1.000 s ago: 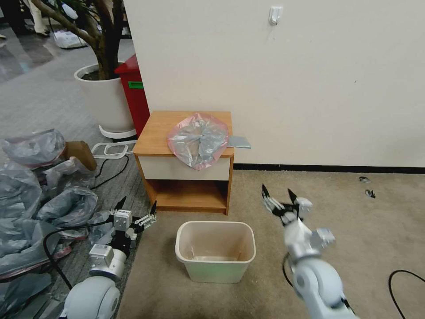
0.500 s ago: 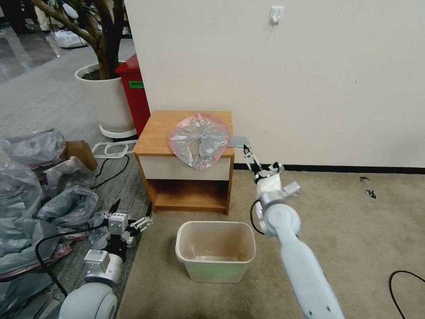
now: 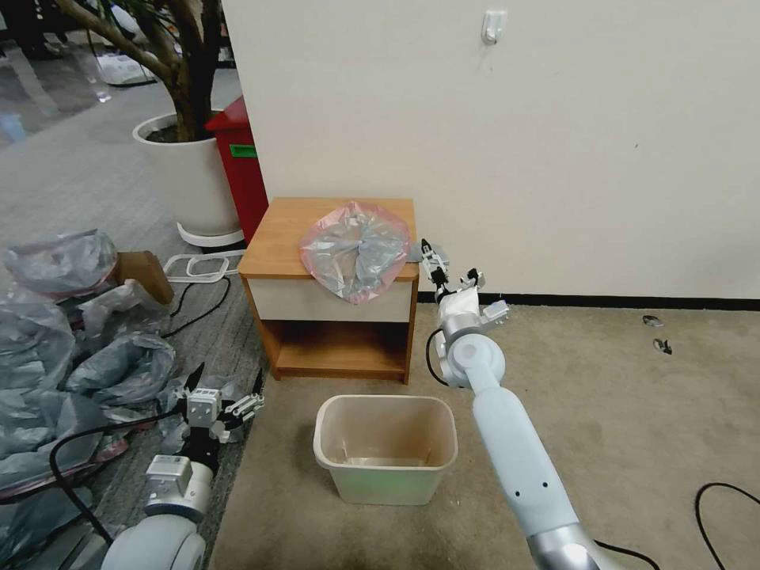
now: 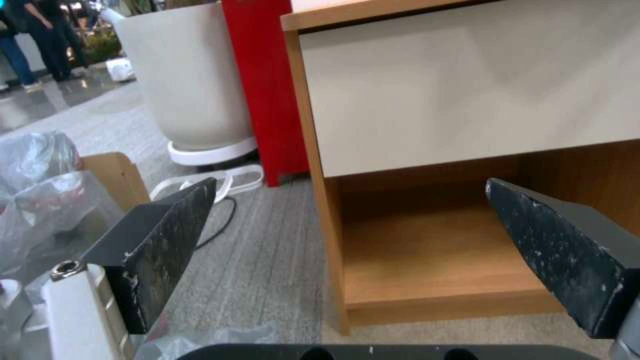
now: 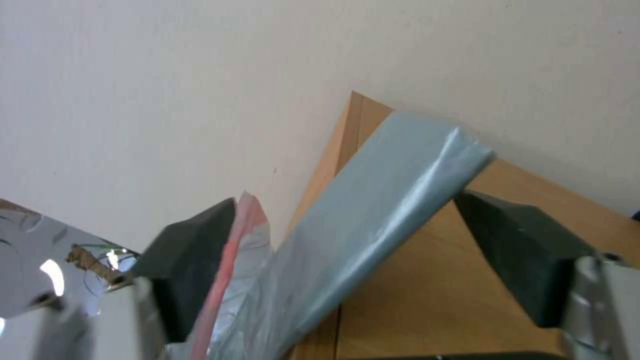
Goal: Pick up the garbage bag from the table and place it over the trash can.
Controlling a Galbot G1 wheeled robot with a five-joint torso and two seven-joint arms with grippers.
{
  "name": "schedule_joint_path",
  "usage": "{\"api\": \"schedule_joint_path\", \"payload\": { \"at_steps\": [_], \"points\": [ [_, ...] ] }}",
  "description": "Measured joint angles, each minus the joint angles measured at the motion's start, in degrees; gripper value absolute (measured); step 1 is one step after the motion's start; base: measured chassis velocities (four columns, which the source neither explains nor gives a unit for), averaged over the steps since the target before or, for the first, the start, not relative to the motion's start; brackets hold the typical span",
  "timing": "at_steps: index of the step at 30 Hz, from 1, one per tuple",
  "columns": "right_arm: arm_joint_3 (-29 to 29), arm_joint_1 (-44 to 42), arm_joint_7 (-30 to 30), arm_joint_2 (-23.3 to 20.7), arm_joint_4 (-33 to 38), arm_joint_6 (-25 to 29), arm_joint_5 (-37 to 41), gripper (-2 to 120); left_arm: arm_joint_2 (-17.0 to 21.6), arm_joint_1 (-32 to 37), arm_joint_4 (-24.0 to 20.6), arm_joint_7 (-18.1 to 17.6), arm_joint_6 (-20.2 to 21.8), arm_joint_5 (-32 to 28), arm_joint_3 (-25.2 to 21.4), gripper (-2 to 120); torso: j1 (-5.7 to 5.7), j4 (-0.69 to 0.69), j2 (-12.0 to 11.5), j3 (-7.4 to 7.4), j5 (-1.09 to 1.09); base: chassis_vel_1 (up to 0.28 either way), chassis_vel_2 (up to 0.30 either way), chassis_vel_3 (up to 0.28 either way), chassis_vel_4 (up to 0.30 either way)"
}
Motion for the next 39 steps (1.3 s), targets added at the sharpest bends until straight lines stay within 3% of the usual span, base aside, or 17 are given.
{"api": "schedule_joint_path", "payload": {
  "at_steps": [21,27,32,36,39],
  "points": [
    [-0.14,0.05,-1.70,1.41,-0.53,2.09,-1.96,6,-0.79,-0.29,0.49,-0.27,-0.15,-0.30,-0.17,100,0.00,0.00,0.00,0.00,0.01,0.000,0.000,0.000,0.000],
    [-1.30,-0.53,-1.05,0.94,0.97,2.53,-1.96,0,-0.83,-0.56,0.49,-0.48,-0.15,-0.36,-0.22,100,0.00,-0.01,0.00,0.00,0.01,0.000,0.000,0.000,0.000],
    [-4.33,-2.39,5.52,0.47,6.58,3.38,-2.16,0,-1.35,-0.78,0.66,-1.72,-0.63,-0.40,0.10,100,0.00,0.01,0.00,0.00,0.00,0.000,0.000,0.000,0.000],
    [-9.62,-7.23,17.08,-2.24,18.17,1.62,-4.10,0,-1.57,-0.83,0.28,-2.21,-0.98,-0.53,0.02,100,0.00,0.00,0.00,-0.01,0.01,0.000,0.000,0.000,0.000],
    [-12.68,-10.14,22.23,-3.80,23.35,0.74,-5.65,0,-1.49,-0.87,0.03,-2.31,-1.04,-0.90,-0.19,100,0.00,-0.01,0.00,-0.01,0.01,0.000,0.000,0.000,0.000]
  ]
}}
